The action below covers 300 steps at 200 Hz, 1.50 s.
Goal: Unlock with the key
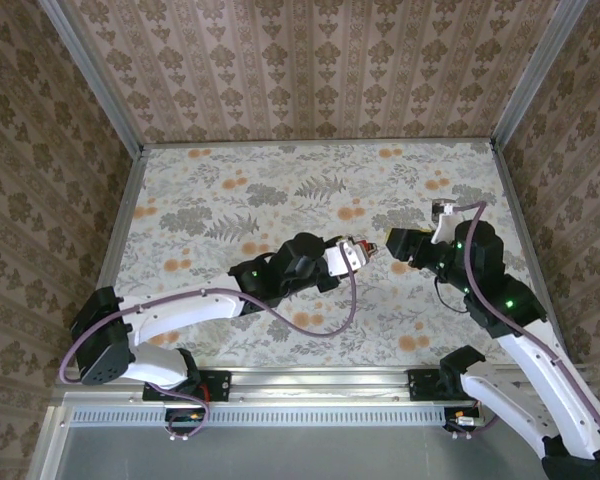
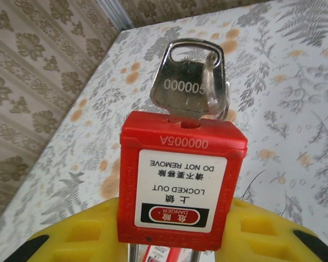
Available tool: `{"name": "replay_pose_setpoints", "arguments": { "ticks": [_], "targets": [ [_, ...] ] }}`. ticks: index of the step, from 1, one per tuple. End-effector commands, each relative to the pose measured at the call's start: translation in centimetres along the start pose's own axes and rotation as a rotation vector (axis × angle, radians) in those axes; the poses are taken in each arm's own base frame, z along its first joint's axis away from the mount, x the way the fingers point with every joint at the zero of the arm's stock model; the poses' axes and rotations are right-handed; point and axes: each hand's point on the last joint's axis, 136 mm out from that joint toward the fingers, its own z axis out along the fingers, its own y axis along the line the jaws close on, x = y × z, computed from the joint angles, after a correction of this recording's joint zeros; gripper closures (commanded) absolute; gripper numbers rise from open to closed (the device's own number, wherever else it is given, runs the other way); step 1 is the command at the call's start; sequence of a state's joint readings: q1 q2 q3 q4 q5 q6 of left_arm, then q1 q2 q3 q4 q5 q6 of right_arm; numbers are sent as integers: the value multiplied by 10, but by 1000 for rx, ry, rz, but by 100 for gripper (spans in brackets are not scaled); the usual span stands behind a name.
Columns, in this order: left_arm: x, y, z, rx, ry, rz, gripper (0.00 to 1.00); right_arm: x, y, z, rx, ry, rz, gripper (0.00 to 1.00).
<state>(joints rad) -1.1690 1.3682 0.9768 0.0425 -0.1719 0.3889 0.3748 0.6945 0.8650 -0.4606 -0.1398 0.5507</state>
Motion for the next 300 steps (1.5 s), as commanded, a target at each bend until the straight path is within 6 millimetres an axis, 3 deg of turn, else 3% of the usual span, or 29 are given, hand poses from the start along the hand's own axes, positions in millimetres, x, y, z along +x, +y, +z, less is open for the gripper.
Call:
{"name": "replay_pose_setpoints", "arguments": {
  "ticks": [1, 57, 126, 189, 300],
  "targets": [
    [1, 10, -10, -90, 29, 123, 84, 9, -2, -2, -21, 41, 31, 43],
    [-6, 4, -16, -119, 16, 190, 84, 28, -18, 8, -71, 109, 150, 42],
    [-10, -4, -13, -125, 18, 274, 85, 59, -15, 17, -162, 215, 237, 46],
    [7, -11, -1, -122, 106, 365, 85, 62, -13, 11, -179, 209, 252, 46],
    [26, -23, 15, -30, 195, 372, 86, 101, -18, 16, -180, 336, 257, 46]
  ]
}}
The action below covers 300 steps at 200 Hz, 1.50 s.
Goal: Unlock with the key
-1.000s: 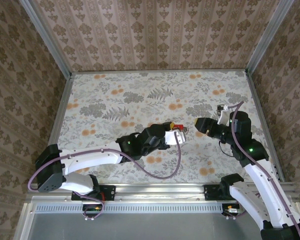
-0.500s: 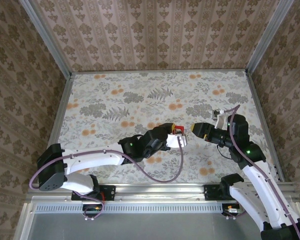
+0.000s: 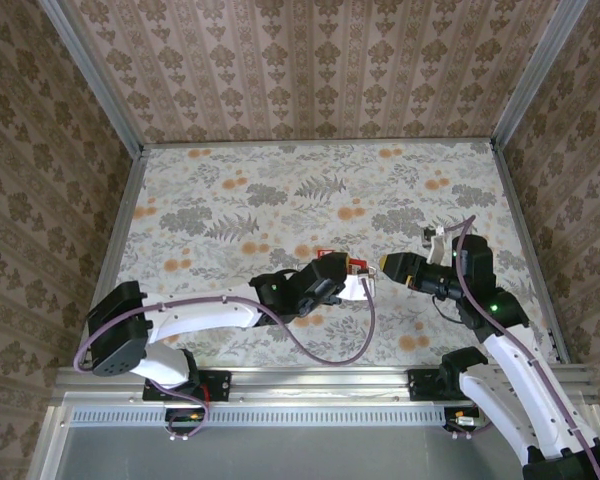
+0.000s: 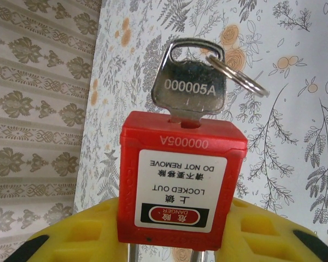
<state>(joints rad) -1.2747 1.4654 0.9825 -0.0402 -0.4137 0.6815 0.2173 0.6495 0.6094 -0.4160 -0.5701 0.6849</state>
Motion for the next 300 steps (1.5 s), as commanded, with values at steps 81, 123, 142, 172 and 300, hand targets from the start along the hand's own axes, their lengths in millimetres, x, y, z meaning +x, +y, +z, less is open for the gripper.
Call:
{"name": "replay_pose_setpoints", "arguments": {
  "ticks": [81, 123, 142, 172, 300],
  "targets": [
    [-6, -1, 6, 69, 18, -25, 86, 29, -14, 11, 29, 115, 3, 45],
    [-5, -1, 5, 73, 22, -22, 86, 31, -19, 13, 48, 122, 4, 45],
    [-4, -1, 4, 72, 23, -24, 87, 34, -24, 15, 62, 137, 9, 45],
    [-4, -1, 3, 71, 19, -28, 87, 36, -27, 17, 64, 140, 15, 45],
    [-12, -7, 1, 65, -2, 2, 88, 24, -32, 21, 95, 93, 20, 45]
  ]
}}
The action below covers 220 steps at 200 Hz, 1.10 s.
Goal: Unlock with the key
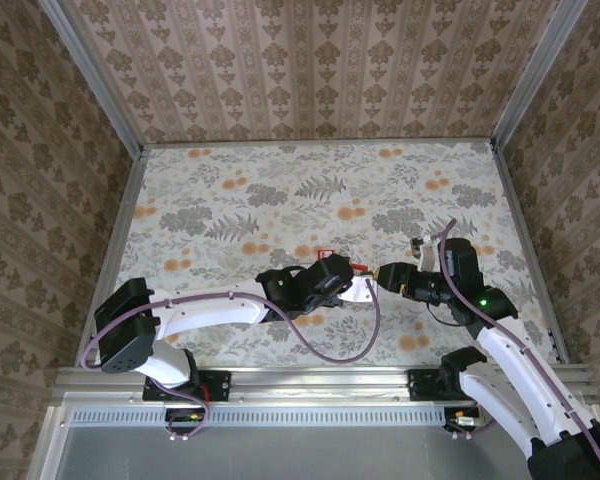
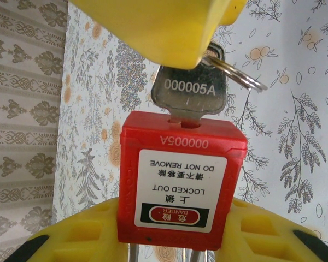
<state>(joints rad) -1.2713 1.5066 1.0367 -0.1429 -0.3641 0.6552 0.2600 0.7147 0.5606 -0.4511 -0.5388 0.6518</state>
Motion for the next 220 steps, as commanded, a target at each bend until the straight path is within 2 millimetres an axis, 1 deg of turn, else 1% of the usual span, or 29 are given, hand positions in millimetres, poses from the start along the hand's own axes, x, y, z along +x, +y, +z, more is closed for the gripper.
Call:
{"name": "replay_pose_setpoints", "arguments": {
  "ticks": [1, 55, 108, 141, 171, 183, 199, 220],
  "targets": [
    [-13, 7, -6, -26, -34, -2, 88, -4, -2, 3, 11, -19, -3, 45],
    [-16, 5, -7, -40, -41, 24, 89, -9, -6, 9, 29, -21, 6, 46],
    [-20, 16, -15, -115, -70, 35, 89, -5, -16, 13, 62, -3, 22, 46],
    [-18, 18, -15, -137, -69, 37, 90, -6, -12, 9, 53, -11, 16, 46],
    [-17, 17, -14, -133, -70, 24, 90, -17, -1, 0, 39, -56, -11, 45],
    [-16, 15, -16, -101, -81, -11, 90, -21, 4, -4, 27, -67, -30, 43],
    [-14, 15, -20, -61, -93, -61, 90, -23, 3, -6, 30, -67, -37, 42],
    [-10, 12, -23, -21, -88, -91, 89, -25, 8, -7, -11, -75, -32, 42]
  ]
}}
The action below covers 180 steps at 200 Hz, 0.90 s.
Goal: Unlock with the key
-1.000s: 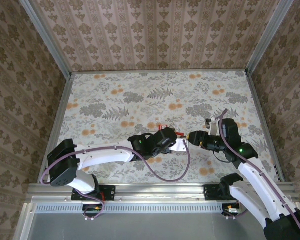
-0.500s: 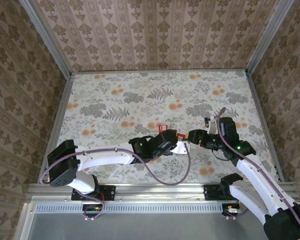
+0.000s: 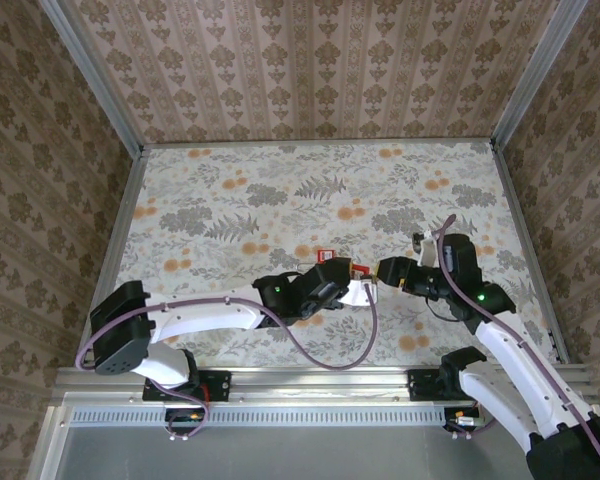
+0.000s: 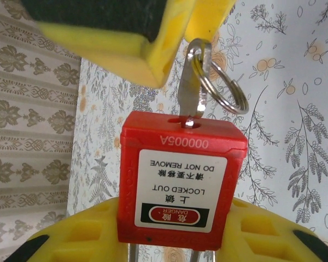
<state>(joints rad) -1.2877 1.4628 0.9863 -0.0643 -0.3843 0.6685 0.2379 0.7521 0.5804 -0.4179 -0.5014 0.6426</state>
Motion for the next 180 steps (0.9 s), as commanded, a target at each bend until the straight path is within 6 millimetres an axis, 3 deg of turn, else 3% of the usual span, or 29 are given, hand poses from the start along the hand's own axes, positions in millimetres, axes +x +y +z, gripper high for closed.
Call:
{"name": "replay_pose_setpoints", "arguments": {
  "ticks": [1, 39, 86, 132, 180],
  "targets": [
    [-4, 9, -13, 30, -37, -92, 89, -8, 12, -8, -45, -26, -24, 42],
    [-1, 10, -11, 24, -36, -130, 89, -19, 21, -9, -170, -75, 139, 39],
    [-5, 29, -7, -222, -41, -12, 91, -16, 17, 1, -283, -85, 424, 26],
    [-14, 51, -6, -469, -53, 141, 91, -16, 34, -6, -361, -58, 432, 13],
    [-21, 58, -7, -611, -60, 230, 91, -9, 50, -5, -433, 24, 378, 14]
  ]
}}
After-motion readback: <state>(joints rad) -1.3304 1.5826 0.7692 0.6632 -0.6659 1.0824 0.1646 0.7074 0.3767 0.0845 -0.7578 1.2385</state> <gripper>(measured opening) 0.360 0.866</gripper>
